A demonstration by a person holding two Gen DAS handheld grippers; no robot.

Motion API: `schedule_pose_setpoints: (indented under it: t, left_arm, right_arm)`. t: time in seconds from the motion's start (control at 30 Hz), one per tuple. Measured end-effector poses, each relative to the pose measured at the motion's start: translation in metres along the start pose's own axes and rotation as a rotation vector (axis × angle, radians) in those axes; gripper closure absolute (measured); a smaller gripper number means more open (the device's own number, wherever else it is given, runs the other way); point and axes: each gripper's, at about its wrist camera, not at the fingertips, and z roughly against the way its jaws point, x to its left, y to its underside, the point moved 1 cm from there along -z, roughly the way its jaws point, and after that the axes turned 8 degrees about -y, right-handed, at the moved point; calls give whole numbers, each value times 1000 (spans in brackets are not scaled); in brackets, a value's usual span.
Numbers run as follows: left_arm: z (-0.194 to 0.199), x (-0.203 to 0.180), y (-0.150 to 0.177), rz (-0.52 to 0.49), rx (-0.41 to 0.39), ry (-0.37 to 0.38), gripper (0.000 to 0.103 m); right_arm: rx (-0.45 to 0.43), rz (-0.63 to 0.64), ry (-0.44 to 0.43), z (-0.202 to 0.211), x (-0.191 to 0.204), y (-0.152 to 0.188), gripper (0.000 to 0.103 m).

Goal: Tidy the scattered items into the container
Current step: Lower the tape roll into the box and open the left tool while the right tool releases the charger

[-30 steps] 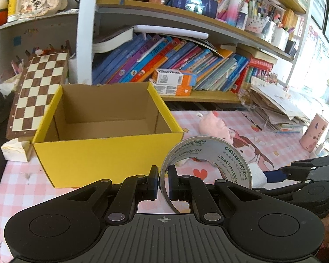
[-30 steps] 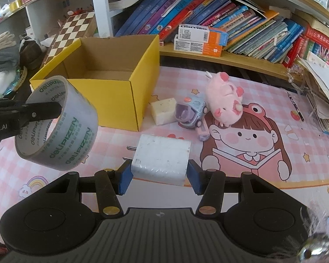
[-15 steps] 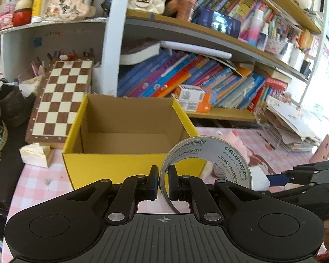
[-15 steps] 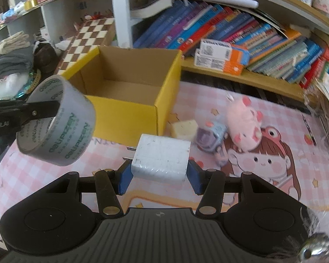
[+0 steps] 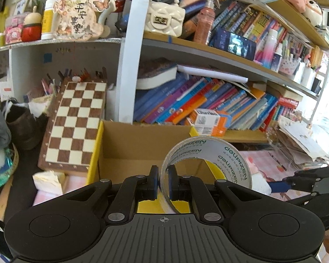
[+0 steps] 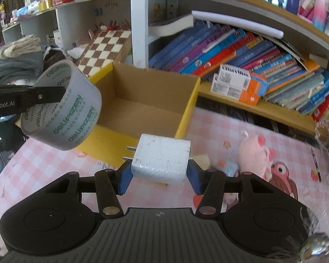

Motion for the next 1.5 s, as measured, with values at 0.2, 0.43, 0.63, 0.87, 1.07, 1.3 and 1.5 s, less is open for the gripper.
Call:
schedule_pose_setpoints:
  t: [0.2, 0.43, 0.63, 0.87, 1.07, 1.3, 1.5]
  left_arm:
    - [-12, 5, -14, 9, -20, -8, 95]
    - [-40, 15, -26, 9, -14, -36, 95]
    - [-69, 23, -33, -10, 11, -63, 95]
    - [-102, 24, -29, -23, 66, -84, 95]
    - [-126, 22, -23, -49, 114, -97, 95]
    - [-146, 21, -18, -80, 170, -109, 94]
    - [-155, 22, -12, -95, 214, -108, 94]
  right_arm:
    - [-29, 34, -18, -13, -3, -24, 52]
    - [-31, 85, -34, -35, -8, -45, 52]
    - [-3, 159, -44, -59, -13, -60, 52]
    - [65, 241, -61, -91, -16, -66, 52]
    - [137, 307, -96, -116, -14, -65, 52]
    - [195, 357, -140, -137, -10, -65, 55]
    - [198, 354, -183, -142, -8, -71, 63]
